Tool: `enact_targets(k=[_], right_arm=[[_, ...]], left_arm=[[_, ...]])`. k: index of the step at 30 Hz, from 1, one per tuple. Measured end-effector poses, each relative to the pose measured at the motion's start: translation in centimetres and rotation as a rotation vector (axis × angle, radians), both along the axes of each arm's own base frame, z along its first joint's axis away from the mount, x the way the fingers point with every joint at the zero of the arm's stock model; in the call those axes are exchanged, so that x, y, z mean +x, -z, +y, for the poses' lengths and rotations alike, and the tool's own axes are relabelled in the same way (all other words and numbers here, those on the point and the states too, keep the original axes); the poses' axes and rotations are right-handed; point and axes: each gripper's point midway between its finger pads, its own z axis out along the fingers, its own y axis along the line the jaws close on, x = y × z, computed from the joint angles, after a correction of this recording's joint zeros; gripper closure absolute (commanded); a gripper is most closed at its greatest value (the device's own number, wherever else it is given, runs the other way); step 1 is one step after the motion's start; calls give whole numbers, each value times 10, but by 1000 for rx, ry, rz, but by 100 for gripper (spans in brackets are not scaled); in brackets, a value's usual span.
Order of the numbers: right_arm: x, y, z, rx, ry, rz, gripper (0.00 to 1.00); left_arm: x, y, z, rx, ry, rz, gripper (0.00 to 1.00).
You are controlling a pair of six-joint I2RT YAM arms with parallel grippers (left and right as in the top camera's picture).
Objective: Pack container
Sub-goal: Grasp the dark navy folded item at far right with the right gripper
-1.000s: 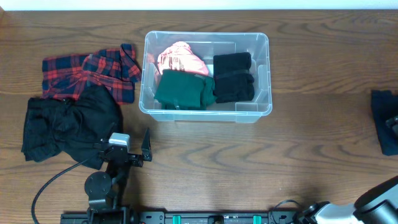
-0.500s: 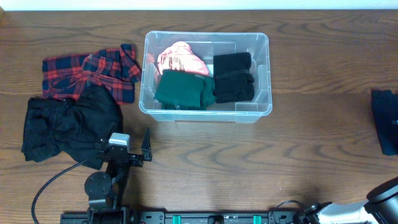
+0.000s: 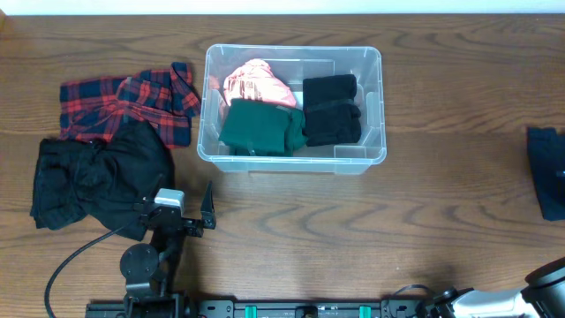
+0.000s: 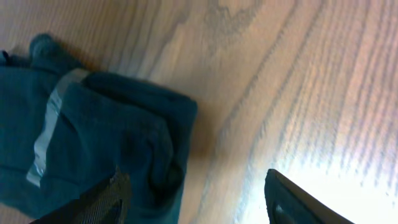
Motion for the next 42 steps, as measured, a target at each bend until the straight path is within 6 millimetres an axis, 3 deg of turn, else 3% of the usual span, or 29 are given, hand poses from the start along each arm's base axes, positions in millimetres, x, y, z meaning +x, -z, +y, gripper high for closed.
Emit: enact_targets(k=[7, 15, 17, 21, 29, 33, 37, 42], right_arm=[[11, 21, -3, 19, -25, -13, 36], [41, 37, -3, 13, -109, -71, 40], [48, 38, 0, 8, -133, -75, 49], [62, 39, 6, 3, -172, -78, 97], [71, 39, 16, 22, -202, -65, 99], [77, 34, 38, 67, -242, -41, 99], [95, 5, 66, 78, -316, -44, 99], [137, -98, 92, -40, -435, -195, 99]], left_arm=[[0, 0, 0, 0, 0, 0, 2], [0, 0, 0, 0, 0, 0, 2], [0, 0, 0, 0, 0, 0, 2], [0, 0, 0, 0, 0, 0, 2], [0, 0, 0, 0, 0, 0, 2], [0, 0, 0, 0, 0, 0, 2], [0, 0, 0, 0, 0, 0, 2], [0, 0, 0, 0, 0, 0, 2]])
